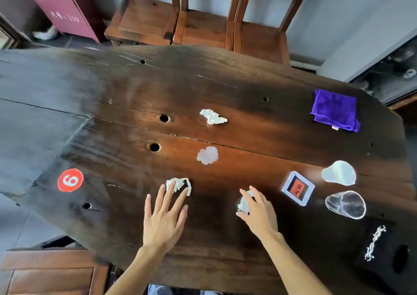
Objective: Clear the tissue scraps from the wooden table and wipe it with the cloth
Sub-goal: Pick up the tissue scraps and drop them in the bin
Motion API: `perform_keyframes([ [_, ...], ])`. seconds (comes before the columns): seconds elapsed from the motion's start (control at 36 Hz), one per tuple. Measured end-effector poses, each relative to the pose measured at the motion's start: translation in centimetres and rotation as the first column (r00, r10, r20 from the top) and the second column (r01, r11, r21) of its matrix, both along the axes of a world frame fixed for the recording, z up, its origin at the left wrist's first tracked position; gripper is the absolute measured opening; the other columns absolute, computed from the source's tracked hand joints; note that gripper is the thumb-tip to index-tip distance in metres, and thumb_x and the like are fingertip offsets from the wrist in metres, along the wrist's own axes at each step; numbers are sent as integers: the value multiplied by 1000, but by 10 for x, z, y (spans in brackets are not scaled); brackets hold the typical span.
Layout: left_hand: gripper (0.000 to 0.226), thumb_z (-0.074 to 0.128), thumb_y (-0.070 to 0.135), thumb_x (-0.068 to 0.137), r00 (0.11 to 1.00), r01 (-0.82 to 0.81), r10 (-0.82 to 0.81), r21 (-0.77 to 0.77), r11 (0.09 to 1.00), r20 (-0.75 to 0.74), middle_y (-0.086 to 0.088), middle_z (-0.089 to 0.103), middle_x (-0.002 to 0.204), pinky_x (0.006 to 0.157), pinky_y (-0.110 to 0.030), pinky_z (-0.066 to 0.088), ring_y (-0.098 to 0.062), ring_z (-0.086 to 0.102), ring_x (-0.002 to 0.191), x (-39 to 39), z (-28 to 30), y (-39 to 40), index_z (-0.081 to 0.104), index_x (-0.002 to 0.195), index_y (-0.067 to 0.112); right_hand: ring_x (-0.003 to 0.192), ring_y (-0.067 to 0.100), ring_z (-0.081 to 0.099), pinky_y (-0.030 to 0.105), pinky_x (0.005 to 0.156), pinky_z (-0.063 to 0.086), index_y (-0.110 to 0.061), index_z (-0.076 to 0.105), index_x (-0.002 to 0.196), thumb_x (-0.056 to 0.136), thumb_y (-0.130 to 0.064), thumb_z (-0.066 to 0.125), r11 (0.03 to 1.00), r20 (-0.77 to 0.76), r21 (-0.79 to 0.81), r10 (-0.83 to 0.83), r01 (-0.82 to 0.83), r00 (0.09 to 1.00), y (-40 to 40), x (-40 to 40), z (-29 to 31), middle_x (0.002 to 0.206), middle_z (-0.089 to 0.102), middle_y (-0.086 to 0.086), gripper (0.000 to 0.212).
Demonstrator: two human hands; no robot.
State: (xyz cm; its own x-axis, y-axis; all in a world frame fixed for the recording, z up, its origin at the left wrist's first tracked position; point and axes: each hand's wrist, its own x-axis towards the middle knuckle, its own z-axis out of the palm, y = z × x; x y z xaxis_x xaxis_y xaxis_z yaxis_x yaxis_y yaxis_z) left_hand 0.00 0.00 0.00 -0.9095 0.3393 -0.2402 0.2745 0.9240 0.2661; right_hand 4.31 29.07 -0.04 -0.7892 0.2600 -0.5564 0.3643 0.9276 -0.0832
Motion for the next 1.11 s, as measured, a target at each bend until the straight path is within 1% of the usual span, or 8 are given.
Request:
perform_keyframes([
  [0.11,54,23,54,105,999,-18,19,-22,1000,36,2,21,170,122,-55,16,-26,23,156,-3,-5,0,37,156,42,149,19,29,39,122,27,-35,28,156,96,-54,58,998,7,64,19,-19,1000,5,5,-6,165,25,-3,70],
  [0.39,58,13,55,105,992,-84,86,-28,996,90,2,20,171,122,-57,23,-26,22,156,-2,-7,0,37,156,41,134,17,47,27,108,43,-28,48,146,96,-44,63,998,-54,42,43,-41,998,8,8,-13,151,45,-4,54],
  [0.53,58,10,54,106,990,-102,104,-28,994,98,1,19,170,120,-59,28,-28,25,155,-4,-8,-3,33,158,40,126,16,51,19,98,48,-25,54,139,94,-34,69,991,-63,-59,-123,120,990,9,2,-18,145,45,-4,48],
  [0.67,60,6,55,106,988,-102,106,-47,994,115,-1,23,170,119,-59,31,-30,28,154,-5,-11,-8,34,158,40,118,14,52,12,90,43,-23,60,126,95,-23,67,976,-64,-111,-193,185,979,13,-5,-25,134,48,-4,32],
  [0.78,61,7,55,106,985,-98,104,-47,994,137,-2,23,170,119,-59,30,-31,29,153,-8,-14,-12,37,157,39,105,12,57,16,86,47,-18,63,113,97,-21,64,939,-84,-177,-312,294,946,14,-15,-29,117,56,-3,16],
  [0.89,60,8,55,107,983,-101,108,-53,994,150,-1,19,171,119,-59,30,-30,27,154,-9,-16,-17,36,157,38,99,7,53,18,84,46,-17,62,115,97,-22,65,894,-81,-238,-407,379,910,8,-25,-27,114,58,-4,19],
  [1.03,60,8,55,107,980,-108,117,-68,992,160,-2,22,170,119,-58,30,-30,30,153,-12,-15,-24,39,156,38,102,13,60,13,77,45,-24,59,108,99,-19,62,870,-76,-357,-389,339,918,-21,-46,-17,110,61,-5,11],
  [1.11,61,7,54,106,975,-127,138,-76,989,176,-2,24,169,121,-56,26,-29,31,153,-13,-14,-28,40,155,38,106,11,59,10,85,46,-25,63,118,101,-18,58,882,-102,-403,-308,244,946,-47,-60,-13,116,59,-8,20],
])
